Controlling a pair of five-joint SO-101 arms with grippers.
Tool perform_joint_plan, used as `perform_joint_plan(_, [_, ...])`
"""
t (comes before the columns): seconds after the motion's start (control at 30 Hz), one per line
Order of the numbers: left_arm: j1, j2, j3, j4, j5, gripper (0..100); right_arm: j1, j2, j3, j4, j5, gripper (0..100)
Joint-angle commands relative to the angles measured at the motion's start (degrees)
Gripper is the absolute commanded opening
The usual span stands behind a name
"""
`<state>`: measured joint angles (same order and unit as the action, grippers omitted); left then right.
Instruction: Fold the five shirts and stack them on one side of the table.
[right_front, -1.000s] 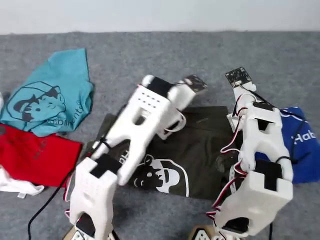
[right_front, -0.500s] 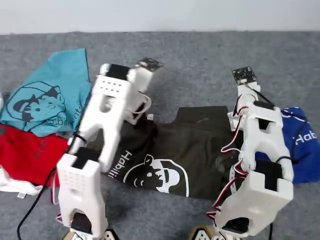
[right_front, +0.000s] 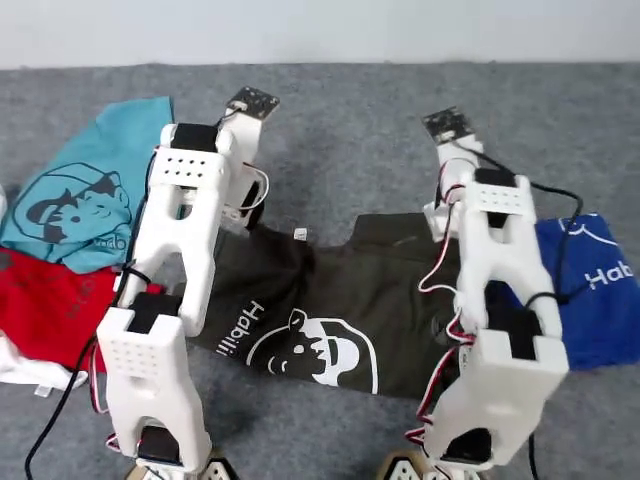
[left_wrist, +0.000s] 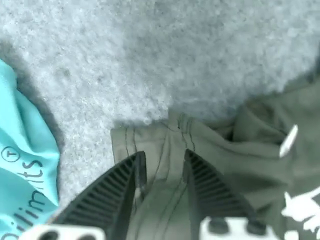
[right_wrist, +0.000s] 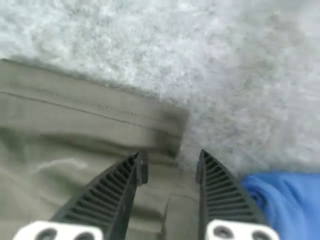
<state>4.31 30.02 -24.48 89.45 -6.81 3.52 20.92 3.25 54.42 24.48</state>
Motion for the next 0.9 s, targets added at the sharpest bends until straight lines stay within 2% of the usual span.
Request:
perform_joint_plan(0.0, [-0.8, 1.5, -1.1, -1.2, 1.7, 13, -0.3, 1.7, -2.1, -2.7, -0.4, 16.9])
perform_joint_plan(0.17, [-0.4, 9.1, -6.2, -1.1, 1.8, 13, -0.5, 5.1, -2.1, -8.0, -0.3, 15.9])
perform_joint_plan(0.37, [-0.7, 19.7, -16.3, -0.8, 1.8, 13, -0.2, 6.1, -3.1, -8.3, 1.8, 0.3])
perform_joint_plan(0.47, [-0.4, 23.4, -21.6, 1.1, 1.8, 13, -0.1, 5.8, -3.3, -8.2, 1.9, 0.9])
perform_joint_plan(0.67, [-0.8, 25.5, -36.6, 11.3, 1.8, 13, -0.1, 6.3, -3.2, -8.2, 1.8, 1.0])
perform_joint_plan(0.87, [0.6, 25.8, -36.4, 11.2, 1.9, 14, -0.1, 6.3, -3.1, -7.4, 1.8, 1.0])
